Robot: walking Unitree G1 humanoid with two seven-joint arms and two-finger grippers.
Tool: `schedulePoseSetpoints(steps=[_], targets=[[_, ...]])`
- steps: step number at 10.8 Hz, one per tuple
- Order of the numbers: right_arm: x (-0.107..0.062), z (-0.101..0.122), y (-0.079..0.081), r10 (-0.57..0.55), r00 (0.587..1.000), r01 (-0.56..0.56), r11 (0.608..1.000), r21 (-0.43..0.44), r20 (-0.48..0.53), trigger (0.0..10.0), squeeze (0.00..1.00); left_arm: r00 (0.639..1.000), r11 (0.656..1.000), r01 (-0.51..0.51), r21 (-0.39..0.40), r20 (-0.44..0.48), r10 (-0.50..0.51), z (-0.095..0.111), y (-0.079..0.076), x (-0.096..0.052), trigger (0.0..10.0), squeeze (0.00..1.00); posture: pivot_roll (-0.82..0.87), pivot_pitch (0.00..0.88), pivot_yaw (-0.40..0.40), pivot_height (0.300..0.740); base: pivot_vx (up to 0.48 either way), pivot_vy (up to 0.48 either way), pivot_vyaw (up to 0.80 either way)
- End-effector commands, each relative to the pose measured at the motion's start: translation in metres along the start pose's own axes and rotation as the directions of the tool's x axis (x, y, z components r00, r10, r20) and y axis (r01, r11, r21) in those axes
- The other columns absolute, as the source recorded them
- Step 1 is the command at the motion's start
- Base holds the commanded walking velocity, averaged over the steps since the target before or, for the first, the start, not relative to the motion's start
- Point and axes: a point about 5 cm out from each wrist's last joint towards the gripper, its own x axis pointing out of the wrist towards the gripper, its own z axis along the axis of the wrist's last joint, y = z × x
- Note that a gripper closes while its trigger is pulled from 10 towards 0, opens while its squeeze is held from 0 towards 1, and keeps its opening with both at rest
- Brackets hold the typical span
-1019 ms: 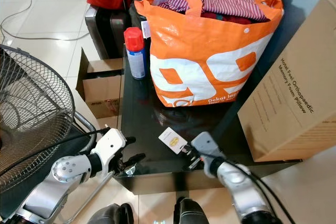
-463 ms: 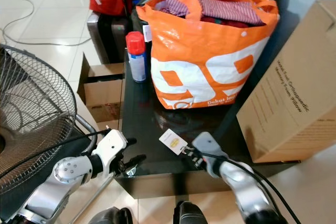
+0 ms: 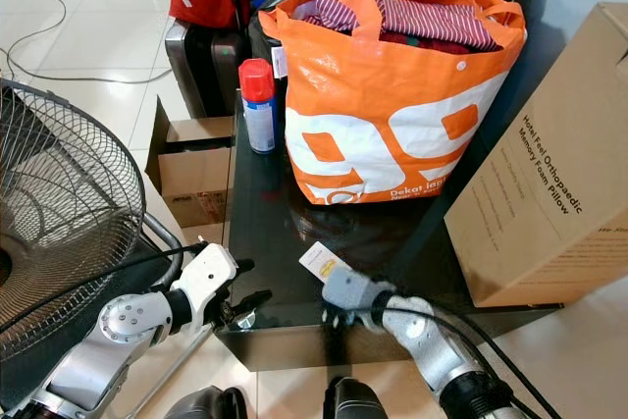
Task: Hang keys on a hook
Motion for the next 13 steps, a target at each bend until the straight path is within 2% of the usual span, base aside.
schedulePoseSetpoints(steps=[1, 2, 3, 5, 6, 7, 9, 10, 11, 13], targets=[[-0.001, -0.003, -0.001, -0.012, 1.0, 0.012, 1.0, -0.01, -0.01, 10.0, 0.0, 1.0, 1.0, 0.008, 0.004, -0.016, -0.008, -0.004, -0.002, 0.0, 10.0, 0.0, -0.15, 0.135, -0.019, 0.74, 0.0, 0.0, 0.0], [-0.001, -0.008, -0.01, -0.076, 0.996, 0.075, 0.997, -0.028, -0.054, 10.0, 0.0, 1.0, 1.0, 0.015, 0.001, -0.023, -0.015, -0.005, -0.003, -0.001, 10.0, 0.0, -0.15, 0.135, -0.019, 0.74, 0.0, 0.0, 0.0], [-0.001, -0.01, -0.014, -0.092, 0.993, 0.09, 0.996, -0.029, -0.072, 9.7, 0.0, 0.999, 1.0, 0.022, -0.002, -0.025, -0.022, -0.006, -0.003, 0.0, 10.0, 0.0, -0.15, 0.135, -0.019, 0.74, 0.0, 0.0, 0.0], [-0.004, -0.014, -0.017, -0.077, 0.995, 0.075, 0.997, -0.029, -0.068, 9.8, 0.0, 0.996, 0.998, 0.068, -0.018, -0.048, -0.069, -0.009, -0.007, -0.003, 10.0, 0.0, -0.15, 0.134, -0.019, 0.74, 0.0, 0.0, 0.0], [-0.003, -0.015, -0.017, -0.07, 0.995, 0.067, 0.997, -0.045, -0.076, 8.2, 0.0, 0.996, 0.997, 0.073, -0.014, -0.054, -0.074, -0.011, -0.007, -0.003, 10.0, 0.0, -0.16, 0.135, -0.019, 0.74, 0.0, 0.0, 0.0], [-0.002, -0.016, -0.017, -0.062, 0.995, 0.058, 0.997, -0.058, -0.083, 4.7, 0.0, 0.996, 0.997, 0.075, -0.014, -0.056, -0.076, -0.011, -0.008, -0.003, 10.0, 0.0, -0.16, 0.134, -0.021, 0.74, 0.0, 0.0, 0.0], [-0.003, -0.02, -0.017, -0.041, 0.993, 0.033, 0.997, -0.077, -0.109, 2.7, 0.0, 0.995, 0.997, 0.078, -0.016, -0.058, -0.079, -0.011, -0.008, -0.004, 10.0, 0.0, -0.16, 0.133, -0.021, 0.74, 0.0, 0.0, 0.0], [-0.003, -0.022, -0.017, -0.027, 0.993, 0.019, 0.997, -0.07, -0.118, 2.1, 0.0, 0.995, 0.997, 0.08, -0.017, -0.058, -0.081, -0.011, -0.008, -0.004, 10.0, 0.0, -0.16, 0.131, -0.021, 0.74, 0.0, 0.0, 0.0], [-0.003, -0.022, -0.015, 0.006, 0.993, -0.011, 0.999, -0.042, -0.115, 0.1, 0.0, 0.995, 0.996, 0.083, -0.017, -0.058, -0.084, -0.011, -0.008, -0.004, 10.0, 0.0, -0.16, 0.131, -0.021, 0.74, 0.0, 0.0, 0.0], [-0.002, -0.022, -0.012, 0.028, 0.993, -0.033, 0.998, -0.044, -0.118, 0.0, 0.0, 0.994, 0.996, 0.086, -0.018, -0.059, -0.087, -0.011, -0.008, -0.004, 10.0, 0.0, -0.16, 0.131, -0.021, 0.74, 0.0, 0.0, 0.0]])
